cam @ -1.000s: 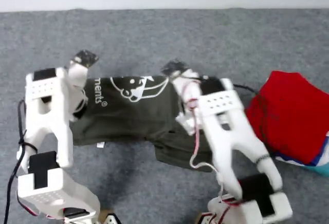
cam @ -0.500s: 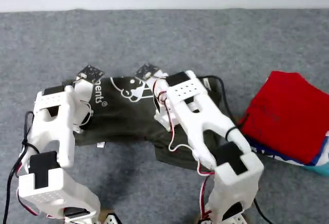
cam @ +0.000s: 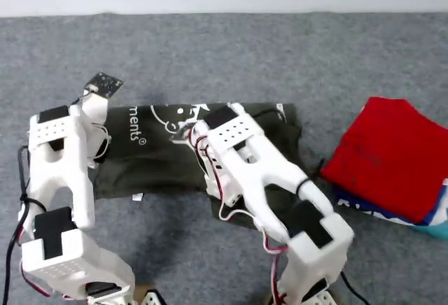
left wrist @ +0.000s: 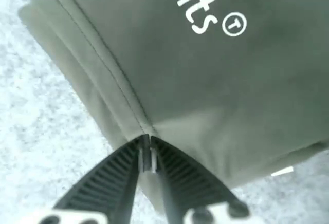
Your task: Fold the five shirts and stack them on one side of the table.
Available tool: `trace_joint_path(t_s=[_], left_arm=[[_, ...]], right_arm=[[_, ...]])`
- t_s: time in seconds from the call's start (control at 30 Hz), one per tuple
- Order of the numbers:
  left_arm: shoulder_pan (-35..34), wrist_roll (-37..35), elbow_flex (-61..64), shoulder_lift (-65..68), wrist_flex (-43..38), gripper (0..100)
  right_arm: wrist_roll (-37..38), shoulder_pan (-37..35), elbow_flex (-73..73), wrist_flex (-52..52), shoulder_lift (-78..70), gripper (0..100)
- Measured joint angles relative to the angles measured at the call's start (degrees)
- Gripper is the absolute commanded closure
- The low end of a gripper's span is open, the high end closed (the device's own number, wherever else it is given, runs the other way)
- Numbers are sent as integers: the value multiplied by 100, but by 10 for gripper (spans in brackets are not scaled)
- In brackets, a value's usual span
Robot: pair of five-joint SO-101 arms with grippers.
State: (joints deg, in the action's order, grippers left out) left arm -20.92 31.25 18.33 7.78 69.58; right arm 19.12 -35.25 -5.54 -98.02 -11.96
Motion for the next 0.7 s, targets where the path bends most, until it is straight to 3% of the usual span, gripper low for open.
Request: trace_joint_path(t_s=[0.17,0.3,0.5,0.7], left_arm=[[0,0,-246,0,167,995],[176,-26,-431,0,545,995],[1204,-26,-659,0,1099,995],[2769,-387,-897,0,1380,976]], right_arm=[[0,114,0,-149,923,989],[0,712,0,-220,1697,989],[0,2004,0,-229,2910,989],[0,3349,0,-237,3851,989]])
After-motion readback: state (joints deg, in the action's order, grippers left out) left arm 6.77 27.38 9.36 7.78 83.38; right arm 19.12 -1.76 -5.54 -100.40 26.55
